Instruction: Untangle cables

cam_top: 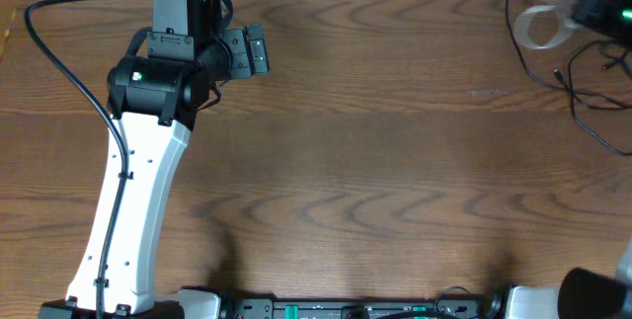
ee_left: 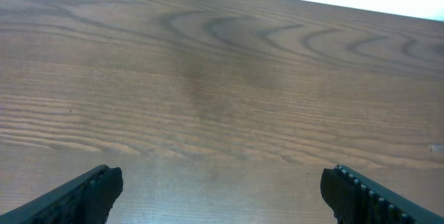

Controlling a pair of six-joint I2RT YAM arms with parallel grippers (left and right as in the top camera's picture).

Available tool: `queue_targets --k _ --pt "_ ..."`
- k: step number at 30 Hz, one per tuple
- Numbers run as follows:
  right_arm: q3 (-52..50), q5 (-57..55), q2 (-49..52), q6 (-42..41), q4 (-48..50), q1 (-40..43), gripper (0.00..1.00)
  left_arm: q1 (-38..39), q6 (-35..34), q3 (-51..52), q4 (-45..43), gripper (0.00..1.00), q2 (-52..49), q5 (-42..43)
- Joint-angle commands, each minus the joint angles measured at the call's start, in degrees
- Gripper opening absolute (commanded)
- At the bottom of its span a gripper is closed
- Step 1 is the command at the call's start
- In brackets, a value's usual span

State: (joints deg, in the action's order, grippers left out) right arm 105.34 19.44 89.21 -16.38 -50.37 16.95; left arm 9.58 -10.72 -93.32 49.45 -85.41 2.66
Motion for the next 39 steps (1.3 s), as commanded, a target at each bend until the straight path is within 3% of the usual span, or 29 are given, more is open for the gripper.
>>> queue_targets --k 1,15,30,31,34,35,39 --pt "0.04 0.15 -2.56 0.85 -0.90 5.09 0.01 -0.24 -0.57 -0.02 -0.07 0.97 -0.35 -0.11" --pt "-0.09 -5.81 2.12 2.75 -5.27 23.37 0.01 -0.24 -0.57 -0.02 -0.20 0.97 -0.35 -0.11" --pt "-0.09 -9.18 15.39 4.28 -10.99 25.86 0.01 -0.24 -0.57 -0.02 -0.20 0.97 -0.35 -0.11" --pt "-0.09 -9.44 15.93 4.28 -11.54 25.86 0.09 -0.24 -0.57 -0.02 -0.20 0.97 -0.35 -0.11" --pt "-0.09 -9.44 16.98 4.83 -13.11 25.86 0.67 -0.24 -0.57 -0.02 -0.20 0.98 -0.35 -0.11" --pt "-0.09 -9.44 17.05 4.90 -13.68 25.86 0.78 -0.24 -0.57 -0.02 -0.20 0.97 -0.35 -0.09" --pt "-0.07 -6.21 16.74 7.30 -15.30 25.70 0.89 -0.24 -0.57 -0.02 -0.17 0.97 -0.35 -0.09"
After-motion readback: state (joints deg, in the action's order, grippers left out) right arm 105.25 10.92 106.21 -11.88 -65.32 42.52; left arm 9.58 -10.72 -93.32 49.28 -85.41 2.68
